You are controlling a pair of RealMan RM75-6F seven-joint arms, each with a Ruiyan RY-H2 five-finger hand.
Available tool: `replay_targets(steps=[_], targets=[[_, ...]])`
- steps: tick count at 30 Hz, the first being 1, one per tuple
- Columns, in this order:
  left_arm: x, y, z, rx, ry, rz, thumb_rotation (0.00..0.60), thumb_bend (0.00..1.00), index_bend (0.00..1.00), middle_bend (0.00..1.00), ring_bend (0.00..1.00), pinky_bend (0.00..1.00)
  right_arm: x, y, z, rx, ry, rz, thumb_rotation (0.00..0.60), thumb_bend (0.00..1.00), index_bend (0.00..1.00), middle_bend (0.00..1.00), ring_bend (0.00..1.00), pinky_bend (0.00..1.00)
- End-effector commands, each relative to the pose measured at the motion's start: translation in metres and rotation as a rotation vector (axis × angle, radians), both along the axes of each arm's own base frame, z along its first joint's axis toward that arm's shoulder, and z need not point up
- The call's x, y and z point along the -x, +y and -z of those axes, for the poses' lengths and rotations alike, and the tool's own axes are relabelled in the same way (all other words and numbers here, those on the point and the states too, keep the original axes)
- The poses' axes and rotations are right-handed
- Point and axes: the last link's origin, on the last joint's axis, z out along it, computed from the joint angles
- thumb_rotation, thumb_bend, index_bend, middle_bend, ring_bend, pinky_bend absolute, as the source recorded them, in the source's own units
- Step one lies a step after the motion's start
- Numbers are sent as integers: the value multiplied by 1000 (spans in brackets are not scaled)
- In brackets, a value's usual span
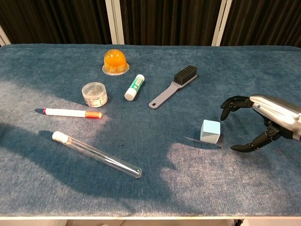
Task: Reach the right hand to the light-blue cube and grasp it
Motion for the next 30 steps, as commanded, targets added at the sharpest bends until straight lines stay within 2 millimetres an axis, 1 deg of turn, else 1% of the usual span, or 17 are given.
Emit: replay_targets(steps=[1,12,21,24,26,28,30], targets=[[0,0,0,2,2,0,600,327,75,0,3,77,-3,-1,2,0,-9,-4,600,266,435,257,269,184],[0,0,1,2,8,0,600,327,75,0,3,77,-11,-7,8,-3,-15,-17,600,267,482,258,269,184],[1,1,1,3,11,-2,600,327,75,0,3,77,-15,-12,16,-16,-13,-19,600,267,497,258,271,185],[1,1,1,7,13,-3,600,327,75,0,3,77,-18,-14,19,-19,-16,-29,600,269,555,261,279,186],[1,1,1,9,15,-2,600,327,75,0,3,77,-20,-15,21,-17,-22,-32,600,294,609,268,285,190],[1,0,2,11,15,-2,600,327,75,0,3,77,-22,-16,22,-12,-26,-38,600,345,672,277,291,197],[1,0,2,11,16,-3,600,327,75,0,3,77,-23,-18,21,-2,-26,-43,600,392,714,282,295,204]])
